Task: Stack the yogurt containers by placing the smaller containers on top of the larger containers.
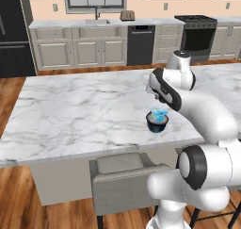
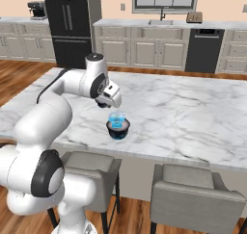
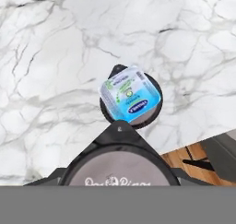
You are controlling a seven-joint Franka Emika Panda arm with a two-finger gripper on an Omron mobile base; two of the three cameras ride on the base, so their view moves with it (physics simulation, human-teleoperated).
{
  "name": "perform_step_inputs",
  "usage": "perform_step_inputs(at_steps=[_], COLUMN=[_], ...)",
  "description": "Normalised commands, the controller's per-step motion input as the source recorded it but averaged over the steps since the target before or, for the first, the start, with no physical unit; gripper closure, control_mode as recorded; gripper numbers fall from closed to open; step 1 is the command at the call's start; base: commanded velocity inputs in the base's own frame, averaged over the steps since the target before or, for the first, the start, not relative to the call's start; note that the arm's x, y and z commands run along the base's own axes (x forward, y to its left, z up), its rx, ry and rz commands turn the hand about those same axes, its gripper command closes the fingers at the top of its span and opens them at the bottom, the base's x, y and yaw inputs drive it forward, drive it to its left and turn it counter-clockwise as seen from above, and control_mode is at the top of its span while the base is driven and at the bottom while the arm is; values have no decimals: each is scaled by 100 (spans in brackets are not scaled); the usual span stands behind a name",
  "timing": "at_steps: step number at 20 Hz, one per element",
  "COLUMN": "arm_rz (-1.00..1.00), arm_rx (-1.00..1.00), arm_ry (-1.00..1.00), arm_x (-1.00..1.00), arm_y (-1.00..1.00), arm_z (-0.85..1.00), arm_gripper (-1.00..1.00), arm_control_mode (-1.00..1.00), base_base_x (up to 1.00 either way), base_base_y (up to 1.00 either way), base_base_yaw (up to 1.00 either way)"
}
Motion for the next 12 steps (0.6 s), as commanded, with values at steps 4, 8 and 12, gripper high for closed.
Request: perform_step_inputs(at_steps=[4, 8, 12], arm_rz=[0, 0, 0], arm_rx=[0, 0, 0], arm_ry=[4, 4, 0], arm_x=[27, 24, 22], arm_y=[-9, -10, -16], arm_z=[-23, -20, -24], arm_gripper=[100, 100, 100], arm_control_mode=[-100, -100, -100], base_base_x=[0, 0, 0], base_base_y=[0, 0, 0], base_base_yaw=[0, 0, 0])
